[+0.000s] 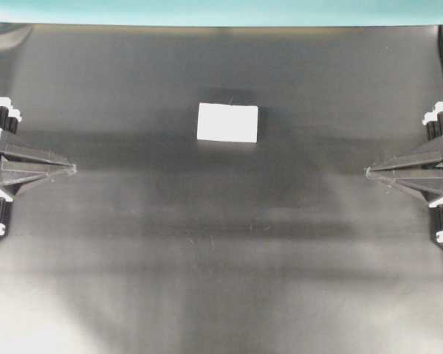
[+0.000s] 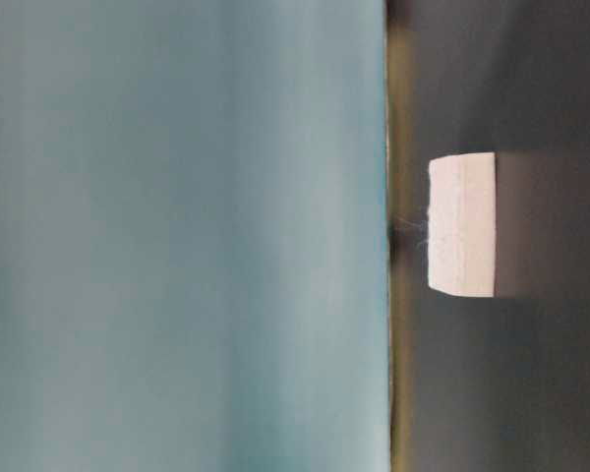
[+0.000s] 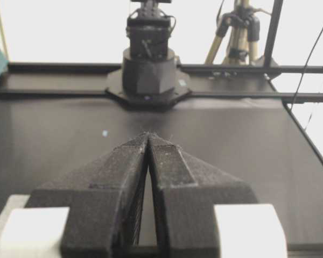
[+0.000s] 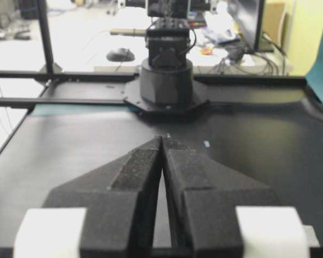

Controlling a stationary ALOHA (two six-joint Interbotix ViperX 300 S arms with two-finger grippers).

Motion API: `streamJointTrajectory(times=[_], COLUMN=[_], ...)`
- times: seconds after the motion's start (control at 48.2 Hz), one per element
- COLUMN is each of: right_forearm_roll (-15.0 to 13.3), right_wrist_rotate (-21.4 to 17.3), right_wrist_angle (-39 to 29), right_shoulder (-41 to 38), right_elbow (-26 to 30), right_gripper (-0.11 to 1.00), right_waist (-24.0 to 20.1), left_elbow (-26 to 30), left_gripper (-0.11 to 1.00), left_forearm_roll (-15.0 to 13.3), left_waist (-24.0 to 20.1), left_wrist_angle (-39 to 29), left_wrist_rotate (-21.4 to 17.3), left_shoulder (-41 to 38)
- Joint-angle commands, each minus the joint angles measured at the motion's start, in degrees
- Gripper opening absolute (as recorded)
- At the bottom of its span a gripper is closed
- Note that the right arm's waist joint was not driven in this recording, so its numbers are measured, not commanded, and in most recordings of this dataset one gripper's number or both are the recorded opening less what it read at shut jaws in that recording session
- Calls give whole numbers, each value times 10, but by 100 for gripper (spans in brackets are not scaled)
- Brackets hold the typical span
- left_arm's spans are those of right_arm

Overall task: Push the sponge with the left arm to wipe the table.
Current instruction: 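Move the left gripper forward and over the white sponge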

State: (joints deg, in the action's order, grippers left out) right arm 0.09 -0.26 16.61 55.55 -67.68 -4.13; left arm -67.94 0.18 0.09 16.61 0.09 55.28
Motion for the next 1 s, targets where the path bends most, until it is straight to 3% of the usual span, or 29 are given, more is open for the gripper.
streamJointTrajectory(times=[0.0,0.083,0.145,0.228,0.353,0.602,0.789,0.976], right_forearm_roll=[1,3,5,6,5,5,5,5], right_wrist_rotate=[1,0,-1,0,0,0,-1,-1], right_wrist_angle=[4,-1,-7,-13,-22,-34,-35,-34], right_shoulder=[-7,-5,-6,-5,-3,-2,-1,3], right_elbow=[3,-4,-6,-7,-7,-15,-26,-33], right_gripper=[3,10,2,1,1,1,1,1], right_waist=[0,0,0,0,0,0,0,0], left_elbow=[42,63,76,96,131,257,367,446], left_gripper=[5,3,0,0,0,0,0,7], left_forearm_roll=[21,21,21,22,22,22,22,22], left_waist=[-2,-18,-33,-54,-83,-150,-169,-178], left_wrist_angle=[7,3,3,3,4,-3,-64,-112], left_wrist_rotate=[33,76,106,134,137,145,146,157], left_shoulder=[-39,-91,-130,-188,-260,-454,-585,-663])
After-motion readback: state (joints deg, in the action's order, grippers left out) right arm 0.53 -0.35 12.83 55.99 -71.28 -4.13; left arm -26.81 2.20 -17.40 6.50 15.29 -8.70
